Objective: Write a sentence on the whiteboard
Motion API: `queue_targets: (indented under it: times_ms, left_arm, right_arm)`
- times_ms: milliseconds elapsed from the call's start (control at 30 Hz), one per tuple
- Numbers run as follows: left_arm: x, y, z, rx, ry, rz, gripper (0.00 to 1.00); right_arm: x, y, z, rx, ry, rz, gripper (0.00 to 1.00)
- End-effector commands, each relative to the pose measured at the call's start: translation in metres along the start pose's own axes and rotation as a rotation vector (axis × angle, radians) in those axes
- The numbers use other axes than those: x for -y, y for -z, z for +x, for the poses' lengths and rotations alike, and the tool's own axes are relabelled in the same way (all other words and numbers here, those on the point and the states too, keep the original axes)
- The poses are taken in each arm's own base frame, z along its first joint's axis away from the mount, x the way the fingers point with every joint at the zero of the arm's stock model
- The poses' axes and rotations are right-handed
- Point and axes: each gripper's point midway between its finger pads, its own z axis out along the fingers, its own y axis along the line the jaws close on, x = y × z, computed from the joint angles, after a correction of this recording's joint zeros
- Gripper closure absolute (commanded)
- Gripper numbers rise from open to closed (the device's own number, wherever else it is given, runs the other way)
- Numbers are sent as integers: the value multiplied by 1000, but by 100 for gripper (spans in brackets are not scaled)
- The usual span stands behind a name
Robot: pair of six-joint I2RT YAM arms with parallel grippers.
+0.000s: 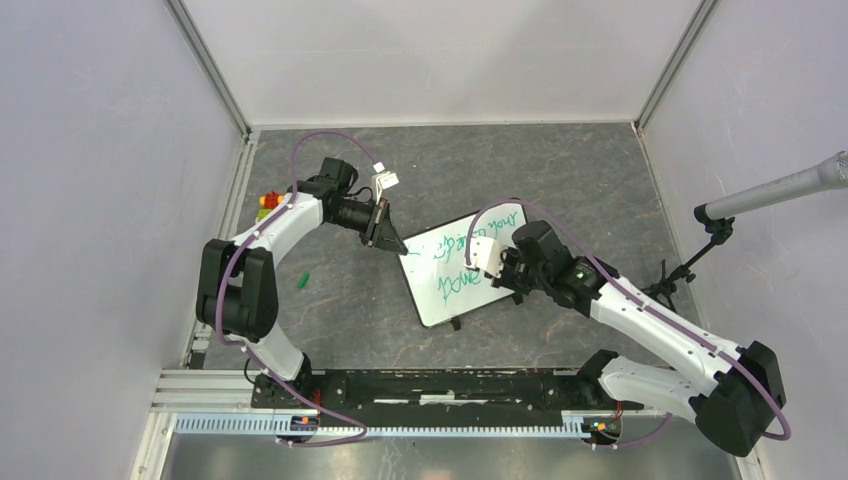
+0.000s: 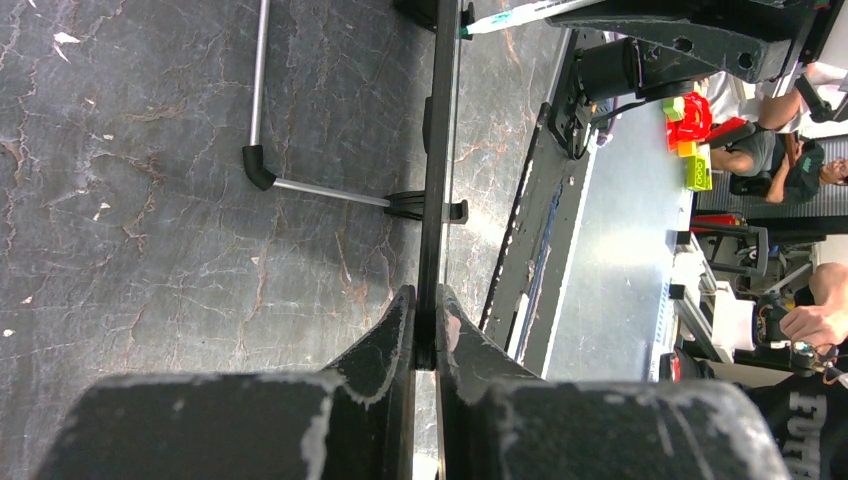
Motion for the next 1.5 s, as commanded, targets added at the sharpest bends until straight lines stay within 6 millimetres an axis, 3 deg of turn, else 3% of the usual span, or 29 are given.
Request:
queue_targets:
  times_ms: [0, 267, 800, 1467]
  left_arm:
    - [-11, -3, 2, -10, -49, -30, 98]
    - [-11, -3, 1, -9, -51, -31, 98]
    - [-11, -3, 2, -10, -51, -30, 98]
    - [-12, -3, 2, -11, -51, -33, 97]
  right_arm:
    - [-11, -3, 13, -28, 7, -41, 100]
    - [-25, -6, 12, -14, 10, -110, 100]
    - [23, 7, -15, 37, -24, 75, 100]
    - [29, 12, -3, 11, -37, 81, 100]
